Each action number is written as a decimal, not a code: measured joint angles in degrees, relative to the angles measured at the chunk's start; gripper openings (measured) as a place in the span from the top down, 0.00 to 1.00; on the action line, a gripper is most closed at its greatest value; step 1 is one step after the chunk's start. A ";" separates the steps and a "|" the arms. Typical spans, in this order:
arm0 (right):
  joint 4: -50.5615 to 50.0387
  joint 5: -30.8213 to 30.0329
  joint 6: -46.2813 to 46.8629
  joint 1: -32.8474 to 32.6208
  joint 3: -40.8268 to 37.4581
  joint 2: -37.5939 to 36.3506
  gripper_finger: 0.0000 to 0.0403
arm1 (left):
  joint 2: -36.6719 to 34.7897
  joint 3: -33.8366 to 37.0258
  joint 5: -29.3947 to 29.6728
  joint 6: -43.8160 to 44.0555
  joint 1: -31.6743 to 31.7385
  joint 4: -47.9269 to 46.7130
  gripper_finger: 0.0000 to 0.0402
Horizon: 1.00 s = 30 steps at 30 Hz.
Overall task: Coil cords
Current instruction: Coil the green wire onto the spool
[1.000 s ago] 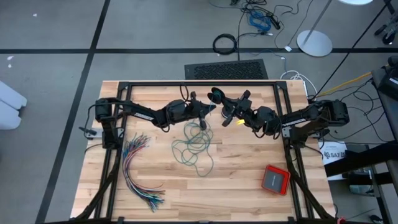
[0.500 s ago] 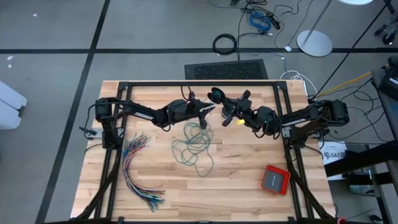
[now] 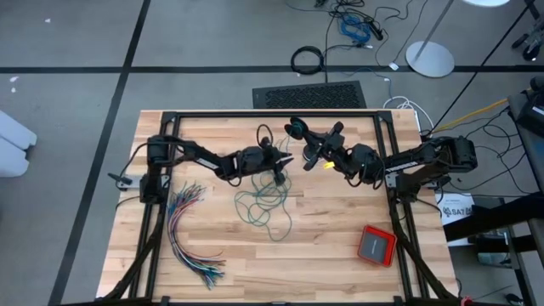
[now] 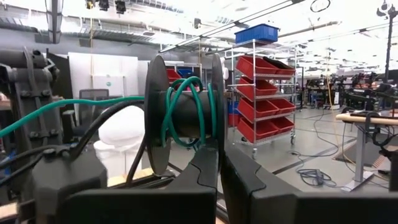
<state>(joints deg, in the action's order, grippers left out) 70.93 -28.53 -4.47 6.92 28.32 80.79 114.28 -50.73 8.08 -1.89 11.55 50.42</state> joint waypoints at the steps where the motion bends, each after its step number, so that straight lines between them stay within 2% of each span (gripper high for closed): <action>1: -0.14 0.00 -0.26 0.00 0.00 0.00 1.00 | 0.31 0.08 0.33 0.00 -0.24 -0.07 0.80; 8: -0.34 -0.11 -0.94 0.28 0.02 0.00 1.00 | 0.94 1.14 2.23 0.22 -1.96 -0.60 0.80; 14: -1.27 -0.20 -0.85 1.37 0.02 0.00 1.00 | 0.94 1.54 6.38 4.61 -3.97 -2.98 0.80; 22: -1.15 0.00 -0.71 4.02 0.02 0.00 1.00 | 0.94 1.57 16.00 4.61 -8.87 -4.33 0.80; 30: -2.84 1.80 0.33 5.36 0.02 0.00 1.00 | 0.94 1.57 28.93 2.37 -13.48 -4.98 0.80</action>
<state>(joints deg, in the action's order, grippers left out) 68.09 -26.73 -4.14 12.28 28.34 80.79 115.22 -49.17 37.00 0.48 -1.93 45.44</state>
